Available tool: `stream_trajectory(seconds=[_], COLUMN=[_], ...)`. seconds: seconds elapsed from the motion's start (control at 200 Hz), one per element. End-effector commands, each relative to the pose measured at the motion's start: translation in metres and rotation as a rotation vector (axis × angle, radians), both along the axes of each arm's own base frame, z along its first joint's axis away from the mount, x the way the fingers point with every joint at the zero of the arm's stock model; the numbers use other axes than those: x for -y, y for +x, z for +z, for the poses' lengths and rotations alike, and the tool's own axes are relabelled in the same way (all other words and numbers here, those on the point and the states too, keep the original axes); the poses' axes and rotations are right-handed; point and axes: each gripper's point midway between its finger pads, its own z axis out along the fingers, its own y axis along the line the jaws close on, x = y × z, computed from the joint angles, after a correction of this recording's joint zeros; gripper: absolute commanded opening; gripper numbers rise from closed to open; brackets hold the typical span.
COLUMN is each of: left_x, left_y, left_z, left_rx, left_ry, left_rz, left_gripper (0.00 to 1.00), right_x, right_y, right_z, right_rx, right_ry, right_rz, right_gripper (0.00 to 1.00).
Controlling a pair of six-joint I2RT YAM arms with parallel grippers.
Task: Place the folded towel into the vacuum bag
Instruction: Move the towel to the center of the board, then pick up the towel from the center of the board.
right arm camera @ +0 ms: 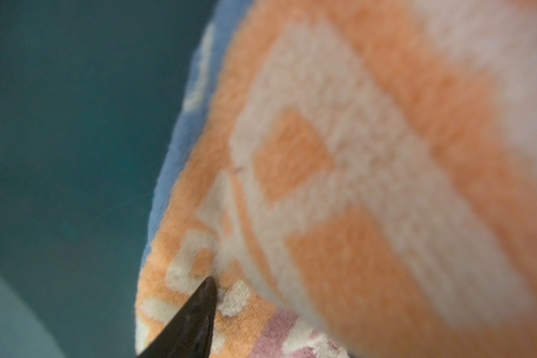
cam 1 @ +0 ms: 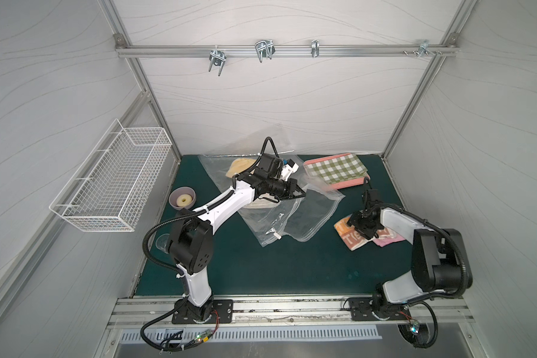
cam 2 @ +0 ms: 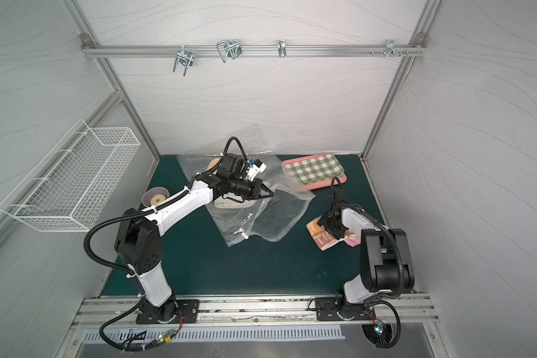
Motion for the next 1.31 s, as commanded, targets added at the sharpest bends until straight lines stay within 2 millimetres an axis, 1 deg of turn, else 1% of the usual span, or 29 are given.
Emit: stream_trajectory(seconds=[0.0,0.055,0.14,0.24,0.345,0.45,0.52,0.57,0.78,0.861,0.936,1.026,1.196,1.301], left_x=[0.004,0.005,0.005,0.005,0.004,0.003,0.004,0.004,0.004,0.004,0.004,0.005,0.005,0.004], left_y=[0.009,0.009,0.010,0.011,0.011,0.012,0.012,0.013,0.012,0.012,0.011,0.011,0.010,0.009], left_z=[0.012,0.011,0.010,0.006,0.002,-0.003,-0.003,-0.001,0.000,-0.001,0.000,0.001,-0.002,-0.004], left_rx=[0.033,0.031,0.024,0.025,0.019,0.011,0.008,0.010,0.016,0.013,0.012,0.011,0.004,-0.002], left_ry=[-0.026,-0.027,-0.022,-0.010,0.003,0.019,0.019,0.014,0.015,0.016,0.013,0.006,0.009,0.015], left_rz=[0.002,0.002,0.000,0.000,0.003,0.007,0.008,0.006,0.000,0.001,-0.002,-0.005,-0.006,-0.005], left_gripper=[0.00,0.00,0.00,0.00,0.00,0.00,0.00,0.00,0.00,0.00,0.00,0.00,0.00,0.00], right_x=[-0.066,-0.079,-0.079,-0.064,-0.039,-0.012,0.001,0.004,-0.003,-0.005,-0.006,-0.004,-0.004,-0.006], right_y=[-0.012,-0.009,-0.006,0.000,0.007,0.009,0.006,0.003,-0.020,-0.026,-0.028,-0.025,-0.005,0.007], right_z=[-0.007,0.004,0.021,0.042,0.061,0.068,0.065,0.060,0.033,0.025,0.021,0.017,0.009,0.000], right_rx=[-0.031,-0.001,0.037,0.083,0.115,0.109,0.082,0.061,-0.023,-0.043,-0.050,-0.015,0.076,0.119], right_ry=[0.180,0.210,0.214,0.186,0.188,0.186,0.185,0.196,0.258,0.275,0.283,0.272,0.275,0.292], right_rz=[0.165,0.207,0.214,0.195,0.130,0.046,0.000,-0.008,-0.037,-0.050,-0.054,-0.053,-0.044,-0.040], right_gripper=[0.63,0.64,0.68,0.71,0.72,0.73,0.73,0.73,0.74,0.74,0.74,0.74,0.75,0.75])
